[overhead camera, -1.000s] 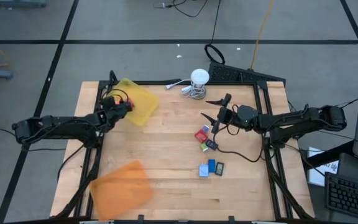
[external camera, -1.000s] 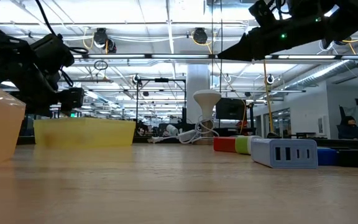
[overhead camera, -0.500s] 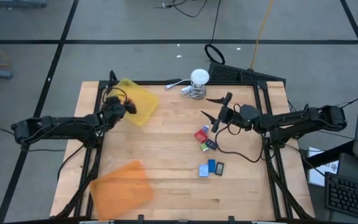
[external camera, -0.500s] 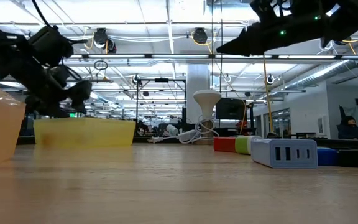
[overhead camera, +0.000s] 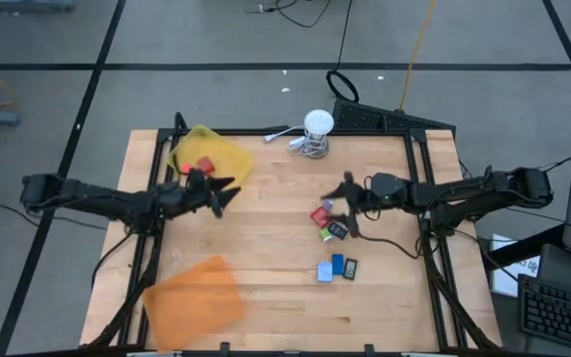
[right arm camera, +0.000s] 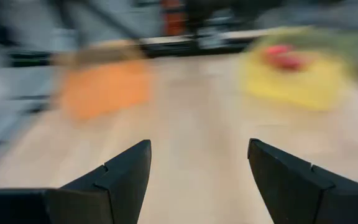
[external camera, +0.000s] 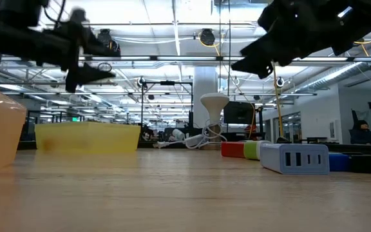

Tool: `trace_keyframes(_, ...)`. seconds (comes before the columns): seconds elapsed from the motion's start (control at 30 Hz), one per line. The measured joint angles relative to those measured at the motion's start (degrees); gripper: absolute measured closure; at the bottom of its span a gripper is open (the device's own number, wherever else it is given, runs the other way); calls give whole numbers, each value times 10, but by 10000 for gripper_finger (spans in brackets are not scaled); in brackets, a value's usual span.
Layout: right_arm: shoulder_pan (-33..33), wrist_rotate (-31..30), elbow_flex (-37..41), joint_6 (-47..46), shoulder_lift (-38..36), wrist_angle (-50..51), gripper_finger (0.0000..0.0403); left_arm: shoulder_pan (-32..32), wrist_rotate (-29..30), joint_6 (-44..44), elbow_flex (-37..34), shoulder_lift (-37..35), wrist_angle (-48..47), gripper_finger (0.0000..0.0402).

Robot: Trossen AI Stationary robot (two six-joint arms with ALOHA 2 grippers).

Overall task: Pick & Place Office items
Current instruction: Put the violet charger adapter into the yellow bin

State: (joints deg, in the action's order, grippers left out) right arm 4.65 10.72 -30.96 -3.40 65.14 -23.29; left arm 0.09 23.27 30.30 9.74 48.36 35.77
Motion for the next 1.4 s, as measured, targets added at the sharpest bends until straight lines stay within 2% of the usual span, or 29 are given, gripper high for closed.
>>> trace_keyframes(0.13, -17, 144, 0, -65, 0, 0, 145, -78, 2, -92, 0, 0, 84, 130)
trace_keyframes(0.23, -45, 217, 9, -86, 1, -13, 145, -119, 2, -138, 0, 0, 119, 130)
trace_keyframes(0.43, -108, 220, 49, -65, 14, -77, 145, -138, 27, -147, 0, 0, 136, 130)
trace_keyframes(0.5, -121, 196, 64, -63, 14, -84, 145, -135, 34, -133, 0, 4, 135, 131)
trace_keyframes(0.57, -129, 137, 69, -60, 14, -76, 145, -129, 38, -116, 0, 17, 136, 130)
trace_keyframes(0.7, -132, -17, 73, -49, 14, -29, 145, -115, 38, -105, 0, 45, 147, 130)
trace_keyframes(0.8, -126, -160, 73, -45, 14, 4, 145, -99, 41, -96, 0, 70, 170, 131)
trace_keyframes(0.9, -116, -256, 73, -44, 14, 32, 145, -83, 43, -76, 0, 95, 192, 131)
trace_keyframes(1.07, -98, -317, 73, -74, 26, 38, 145, -58, 43, -47, 0, 121, 195, 131)
trace_keyframes(1.27, -49, -317, 73, -119, 84, 36, 145, -35, 43, -1, 0, 140, 194, 131)
trace_keyframes(1.4, -24, -317, 73, -109, 136, -24, 145, -30, 41, 5, 0, 143, 194, 131)
